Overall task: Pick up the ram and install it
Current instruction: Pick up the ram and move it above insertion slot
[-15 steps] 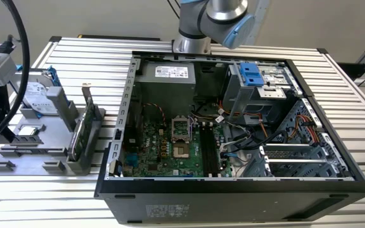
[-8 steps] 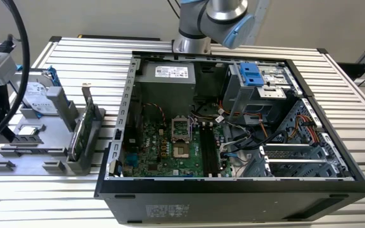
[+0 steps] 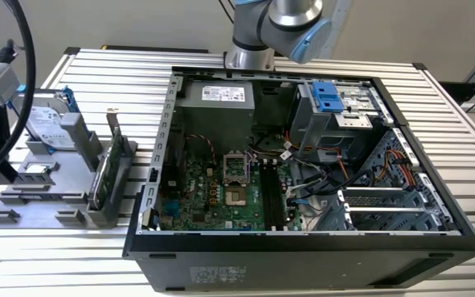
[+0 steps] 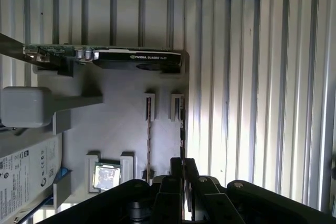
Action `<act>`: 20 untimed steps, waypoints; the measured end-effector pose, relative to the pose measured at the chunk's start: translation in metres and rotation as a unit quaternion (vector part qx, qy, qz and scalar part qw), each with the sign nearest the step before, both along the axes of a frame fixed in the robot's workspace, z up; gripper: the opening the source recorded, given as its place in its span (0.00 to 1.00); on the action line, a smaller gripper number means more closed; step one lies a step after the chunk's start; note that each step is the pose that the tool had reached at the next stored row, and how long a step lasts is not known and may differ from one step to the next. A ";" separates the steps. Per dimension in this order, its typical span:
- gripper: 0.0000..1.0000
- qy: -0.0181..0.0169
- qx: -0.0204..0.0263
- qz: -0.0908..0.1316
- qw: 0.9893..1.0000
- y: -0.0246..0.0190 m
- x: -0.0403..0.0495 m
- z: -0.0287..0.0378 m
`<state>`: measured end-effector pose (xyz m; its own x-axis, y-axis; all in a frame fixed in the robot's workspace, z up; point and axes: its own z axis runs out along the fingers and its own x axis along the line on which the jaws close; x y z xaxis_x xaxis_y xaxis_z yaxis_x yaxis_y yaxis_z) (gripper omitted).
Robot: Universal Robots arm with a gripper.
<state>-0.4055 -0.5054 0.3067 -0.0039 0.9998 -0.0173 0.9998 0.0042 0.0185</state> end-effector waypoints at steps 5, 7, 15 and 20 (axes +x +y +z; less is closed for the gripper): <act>0.00 0.000 0.000 0.000 1.000 0.0000 0.0004 0.0023; 0.00 0.000 0.000 0.000 1.000 0.0000 0.0005 0.0027; 0.00 0.000 0.000 0.000 1.000 0.0000 0.0023 0.0028; 0.00 0.000 0.000 0.000 1.000 0.0000 0.0037 0.0028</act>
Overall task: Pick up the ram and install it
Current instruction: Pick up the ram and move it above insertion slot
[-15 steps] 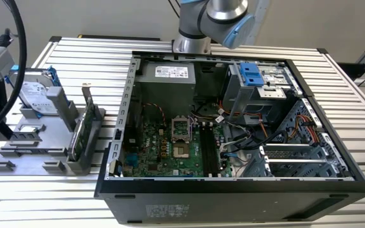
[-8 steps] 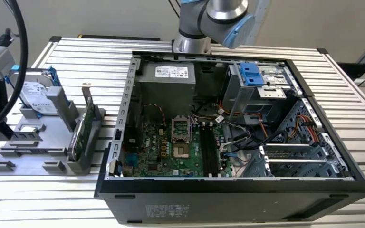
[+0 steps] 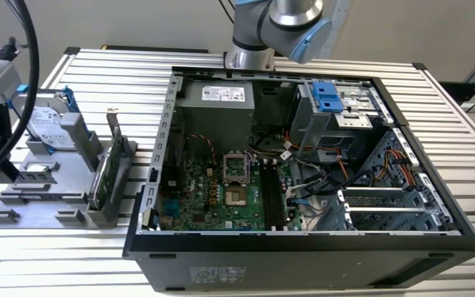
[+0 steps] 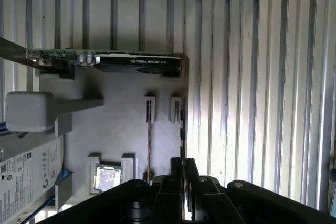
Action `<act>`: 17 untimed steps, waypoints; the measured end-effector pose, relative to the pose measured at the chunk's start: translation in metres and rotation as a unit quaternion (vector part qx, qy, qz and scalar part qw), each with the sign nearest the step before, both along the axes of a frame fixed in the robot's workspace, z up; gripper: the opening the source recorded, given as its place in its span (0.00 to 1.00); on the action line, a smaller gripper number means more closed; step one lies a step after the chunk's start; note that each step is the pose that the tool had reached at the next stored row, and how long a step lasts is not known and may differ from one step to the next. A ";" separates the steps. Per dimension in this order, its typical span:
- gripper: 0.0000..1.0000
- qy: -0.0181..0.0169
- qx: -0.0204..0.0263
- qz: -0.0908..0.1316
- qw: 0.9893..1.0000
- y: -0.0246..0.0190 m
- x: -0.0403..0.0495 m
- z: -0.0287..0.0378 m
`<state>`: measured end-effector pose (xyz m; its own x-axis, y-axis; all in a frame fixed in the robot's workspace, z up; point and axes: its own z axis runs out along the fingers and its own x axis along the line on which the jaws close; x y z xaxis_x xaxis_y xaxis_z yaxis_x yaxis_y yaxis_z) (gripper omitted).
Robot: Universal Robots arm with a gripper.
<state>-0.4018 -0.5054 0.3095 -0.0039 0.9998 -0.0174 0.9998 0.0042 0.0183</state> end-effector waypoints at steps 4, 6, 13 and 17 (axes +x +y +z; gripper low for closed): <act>0.00 0.000 0.000 0.000 1.000 0.0000 0.0007 0.0000; 0.00 0.000 0.000 0.000 1.000 0.0000 0.0011 0.0000; 0.00 0.000 0.000 0.000 1.000 0.0000 0.0072 0.0000; 0.00 0.000 0.000 0.000 1.000 0.0000 0.0113 0.0000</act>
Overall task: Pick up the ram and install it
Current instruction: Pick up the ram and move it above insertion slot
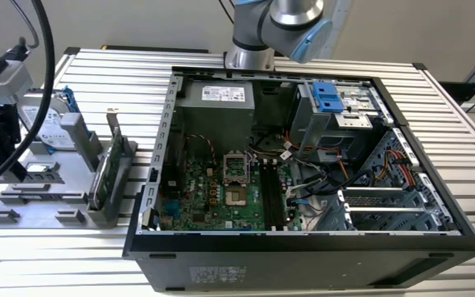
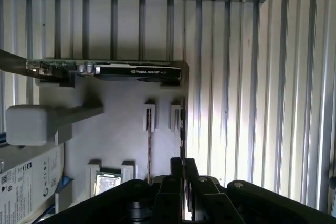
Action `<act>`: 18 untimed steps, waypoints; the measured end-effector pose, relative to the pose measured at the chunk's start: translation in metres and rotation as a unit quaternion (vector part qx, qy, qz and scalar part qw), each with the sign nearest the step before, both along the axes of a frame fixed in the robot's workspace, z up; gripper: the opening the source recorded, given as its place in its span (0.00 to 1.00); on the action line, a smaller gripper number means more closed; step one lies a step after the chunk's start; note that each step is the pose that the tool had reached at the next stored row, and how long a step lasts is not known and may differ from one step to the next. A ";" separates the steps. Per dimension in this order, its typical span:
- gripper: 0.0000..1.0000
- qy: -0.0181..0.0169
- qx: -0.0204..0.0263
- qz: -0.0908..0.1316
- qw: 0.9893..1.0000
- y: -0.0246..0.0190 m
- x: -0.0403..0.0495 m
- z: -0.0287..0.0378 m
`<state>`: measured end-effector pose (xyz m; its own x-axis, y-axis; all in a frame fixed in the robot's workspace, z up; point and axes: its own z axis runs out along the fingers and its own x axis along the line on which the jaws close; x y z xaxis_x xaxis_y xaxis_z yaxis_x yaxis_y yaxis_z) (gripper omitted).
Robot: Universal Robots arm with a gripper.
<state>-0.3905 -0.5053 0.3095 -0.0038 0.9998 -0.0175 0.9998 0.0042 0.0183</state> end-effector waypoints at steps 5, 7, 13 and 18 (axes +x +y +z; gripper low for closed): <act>0.00 0.000 0.000 0.000 1.000 0.0000 0.0009 0.0000; 0.00 0.000 0.000 0.000 1.000 0.0000 0.0010 0.0000; 0.00 0.000 0.000 0.000 1.000 0.0000 0.0010 0.0059; 0.00 0.000 0.000 0.000 1.000 0.0000 0.0010 0.0071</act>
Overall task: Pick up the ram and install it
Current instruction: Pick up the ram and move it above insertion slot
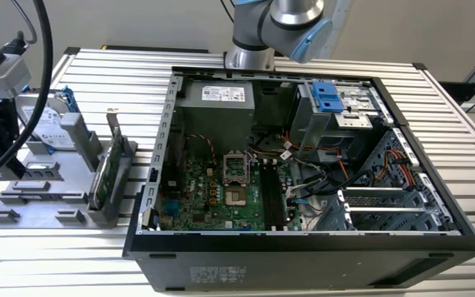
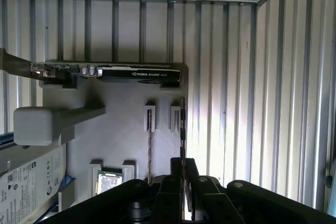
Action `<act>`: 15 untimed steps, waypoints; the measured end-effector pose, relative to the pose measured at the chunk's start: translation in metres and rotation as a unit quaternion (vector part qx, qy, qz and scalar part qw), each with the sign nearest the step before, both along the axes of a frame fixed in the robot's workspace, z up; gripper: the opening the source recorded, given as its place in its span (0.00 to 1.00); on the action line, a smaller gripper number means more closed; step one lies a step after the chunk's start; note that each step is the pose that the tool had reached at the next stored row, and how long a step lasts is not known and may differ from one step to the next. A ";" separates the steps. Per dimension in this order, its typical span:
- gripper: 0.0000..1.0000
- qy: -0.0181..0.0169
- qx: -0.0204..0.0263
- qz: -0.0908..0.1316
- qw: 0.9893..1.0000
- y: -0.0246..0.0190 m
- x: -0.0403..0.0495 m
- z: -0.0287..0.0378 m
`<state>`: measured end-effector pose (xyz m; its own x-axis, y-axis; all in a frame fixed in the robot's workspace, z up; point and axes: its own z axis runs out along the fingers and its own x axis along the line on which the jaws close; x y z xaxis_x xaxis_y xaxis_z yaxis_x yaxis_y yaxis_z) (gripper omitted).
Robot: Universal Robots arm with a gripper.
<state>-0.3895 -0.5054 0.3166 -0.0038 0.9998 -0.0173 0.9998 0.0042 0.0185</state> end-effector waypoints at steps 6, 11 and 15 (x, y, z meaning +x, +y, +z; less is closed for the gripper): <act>0.00 0.000 0.000 0.000 1.000 0.0000 0.0056 0.0002; 0.00 0.000 0.000 0.000 1.000 0.0001 0.0070 0.0002; 0.00 0.001 0.000 0.000 1.000 0.0001 0.0070 0.0037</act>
<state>-0.3825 -0.5052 0.3203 -0.0039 0.9998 -0.0175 0.9998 0.0042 0.0170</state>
